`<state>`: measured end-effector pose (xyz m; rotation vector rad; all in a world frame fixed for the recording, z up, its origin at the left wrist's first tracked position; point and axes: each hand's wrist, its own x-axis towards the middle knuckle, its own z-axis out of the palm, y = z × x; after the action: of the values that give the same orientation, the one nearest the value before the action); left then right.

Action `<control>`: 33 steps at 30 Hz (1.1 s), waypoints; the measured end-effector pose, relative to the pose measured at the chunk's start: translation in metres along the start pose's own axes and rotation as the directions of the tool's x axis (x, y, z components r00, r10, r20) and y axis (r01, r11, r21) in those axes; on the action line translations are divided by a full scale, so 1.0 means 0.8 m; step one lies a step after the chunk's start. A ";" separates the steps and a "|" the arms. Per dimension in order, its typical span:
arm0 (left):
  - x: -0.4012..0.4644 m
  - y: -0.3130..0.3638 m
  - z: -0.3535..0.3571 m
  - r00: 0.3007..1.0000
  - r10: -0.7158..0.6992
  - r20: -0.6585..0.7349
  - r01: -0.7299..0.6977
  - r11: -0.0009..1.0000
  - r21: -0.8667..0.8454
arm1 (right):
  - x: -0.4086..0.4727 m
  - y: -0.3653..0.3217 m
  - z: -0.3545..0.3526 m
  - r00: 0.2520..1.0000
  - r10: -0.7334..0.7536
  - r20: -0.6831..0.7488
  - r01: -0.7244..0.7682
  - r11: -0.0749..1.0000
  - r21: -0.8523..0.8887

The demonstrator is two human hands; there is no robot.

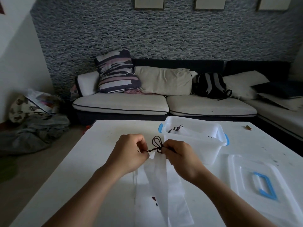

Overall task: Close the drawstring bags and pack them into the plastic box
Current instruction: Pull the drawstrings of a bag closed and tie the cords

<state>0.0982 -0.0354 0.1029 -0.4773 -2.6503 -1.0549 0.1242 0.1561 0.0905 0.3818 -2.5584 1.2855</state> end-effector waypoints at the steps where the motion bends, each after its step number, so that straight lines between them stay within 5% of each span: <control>1: 0.001 -0.005 -0.001 1.000 0.000 0.002 0.000 1.000 0.017 | 0.000 0.000 -0.001 1.000 0.023 0.008 -0.023 0.999 0.028; 5: 0.002 -0.008 -0.003 0.991 0.023 -0.132 -0.031 0.998 -0.058 | 0.001 0.004 -0.004 0.998 0.065 -0.003 -0.065 0.997 0.049; 8: 0.001 0.002 -0.004 0.927 0.175 -0.331 -0.228 0.965 -0.130 | 0.002 0.006 -0.005 0.998 0.064 -0.011 -0.064 0.998 0.017; 11: -0.002 0.012 0.003 0.853 0.442 -0.277 -0.457 0.889 0.011 | 0.003 0.006 -0.003 0.999 0.044 -0.026 -0.044 0.999 0.007; 14: -0.004 0.018 0.018 0.834 0.509 -0.211 -0.498 0.860 0.107 | 0.003 0.008 -0.001 0.999 0.020 -0.028 -0.019 1.000 0.015; 25: -0.004 0.018 0.030 0.934 0.306 -0.185 -0.331 0.935 -0.126 | 0.000 0.007 -0.001 0.995 -0.082 -0.053 0.081 0.997 -0.016; 33: -0.001 0.017 0.032 0.999 0.037 -0.003 -0.035 0.895 -0.444 | -0.001 0.006 0.002 0.981 -0.182 -0.073 0.177 0.982 -0.072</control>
<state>0.1013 -0.0084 0.0930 -0.6114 -2.3811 -1.6583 0.1234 0.1575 0.0857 0.5243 -2.4300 1.1280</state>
